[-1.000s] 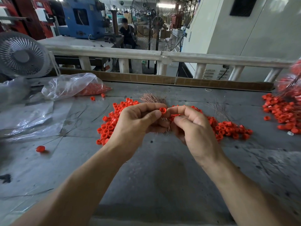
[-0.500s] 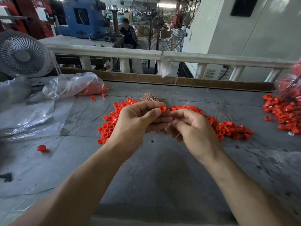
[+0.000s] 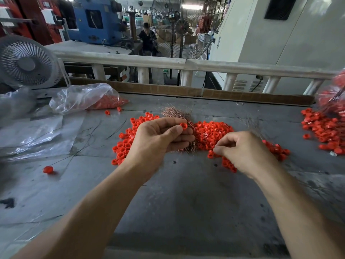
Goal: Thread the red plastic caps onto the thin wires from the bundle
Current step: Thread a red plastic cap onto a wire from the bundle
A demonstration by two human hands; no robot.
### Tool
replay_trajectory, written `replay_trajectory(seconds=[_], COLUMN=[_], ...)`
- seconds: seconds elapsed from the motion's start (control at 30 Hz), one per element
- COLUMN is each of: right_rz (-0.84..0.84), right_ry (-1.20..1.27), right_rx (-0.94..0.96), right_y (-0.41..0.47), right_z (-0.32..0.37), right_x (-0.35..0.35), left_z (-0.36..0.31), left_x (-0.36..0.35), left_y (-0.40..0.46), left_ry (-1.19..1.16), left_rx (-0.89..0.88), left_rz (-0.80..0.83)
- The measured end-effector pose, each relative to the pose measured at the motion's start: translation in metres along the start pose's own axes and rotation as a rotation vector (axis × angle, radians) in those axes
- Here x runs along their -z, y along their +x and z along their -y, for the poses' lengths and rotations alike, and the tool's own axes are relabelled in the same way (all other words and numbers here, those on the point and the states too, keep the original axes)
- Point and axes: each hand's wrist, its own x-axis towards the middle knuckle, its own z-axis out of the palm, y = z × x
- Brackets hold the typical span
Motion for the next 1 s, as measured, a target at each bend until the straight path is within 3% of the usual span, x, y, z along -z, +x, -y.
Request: replay_trajectory(seconds=[0.3, 0.37, 0.6, 1.0], right_rz=[-0.004, -0.042, -0.114, -0.125], right_ry=[-0.089, -0.015, 0.631, 0.629], right_rx=[0.042, 0.087, 0.259, 0.347], right_y=[0.001, 0.001, -0.010, -0.021], right_z=[-0.002, -0.001, 0.025, 0.037], right_x=[-0.019, -0.019, -0.009, -0.014], left_z=[-0.002, -0.002, -0.001, -0.004], left_x=[-0.004, -0.005, -0.006, -0.009], left_y=[-0.002, -0.003, -0.003, -0.006], left_ry=[0.032, 0.042, 0.053, 0.172], left_rx=[0.030, 0.032, 0.051, 0.005], left_rz=[-0.010, -0.004, 0.019, 0.071])
